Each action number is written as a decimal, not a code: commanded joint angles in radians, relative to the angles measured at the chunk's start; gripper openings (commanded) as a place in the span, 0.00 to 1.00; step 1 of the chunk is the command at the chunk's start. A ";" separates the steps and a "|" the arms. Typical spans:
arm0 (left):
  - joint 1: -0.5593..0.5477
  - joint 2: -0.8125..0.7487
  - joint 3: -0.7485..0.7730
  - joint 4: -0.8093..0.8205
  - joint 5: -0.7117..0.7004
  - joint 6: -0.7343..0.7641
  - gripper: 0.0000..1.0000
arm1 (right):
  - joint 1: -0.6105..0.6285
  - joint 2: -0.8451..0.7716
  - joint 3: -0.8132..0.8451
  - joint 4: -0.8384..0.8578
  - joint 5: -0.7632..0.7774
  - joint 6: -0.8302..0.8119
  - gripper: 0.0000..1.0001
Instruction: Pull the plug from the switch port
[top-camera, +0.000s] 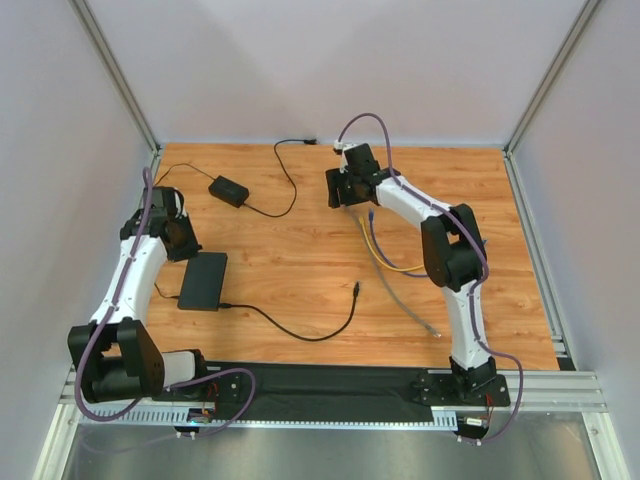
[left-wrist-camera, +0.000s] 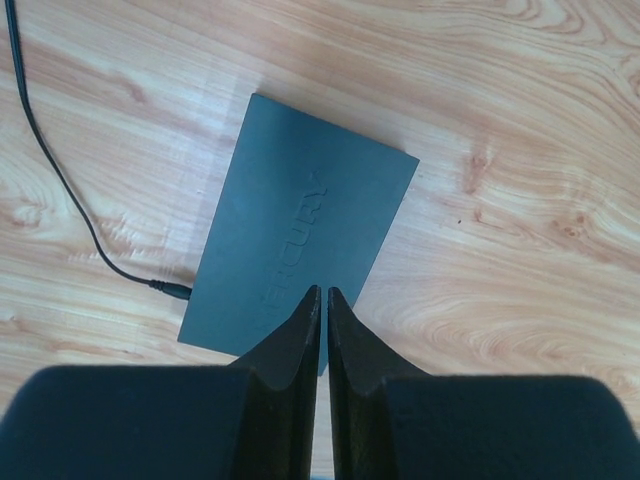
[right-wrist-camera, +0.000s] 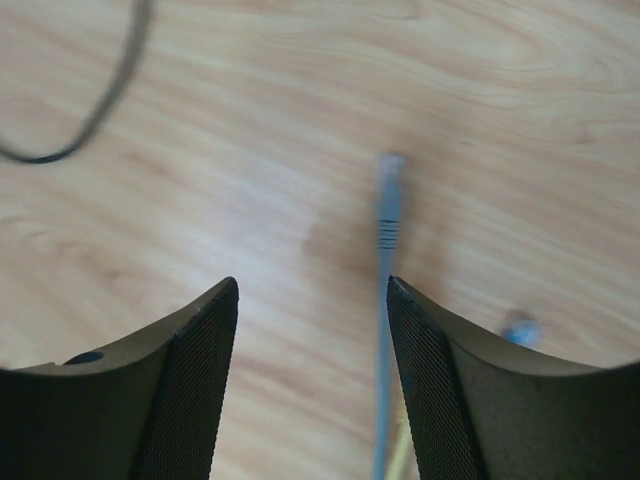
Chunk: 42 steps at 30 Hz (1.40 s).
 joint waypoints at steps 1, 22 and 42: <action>-0.004 0.026 0.000 0.013 0.002 0.029 0.12 | 0.059 -0.163 -0.060 0.142 -0.180 0.030 0.63; -0.003 0.193 0.004 -0.008 -0.040 -0.005 0.00 | 0.436 0.153 0.098 0.367 -0.893 0.470 0.57; -0.001 0.201 -0.006 0.003 0.023 0.006 0.00 | 0.499 0.257 0.203 0.139 -0.778 0.367 0.47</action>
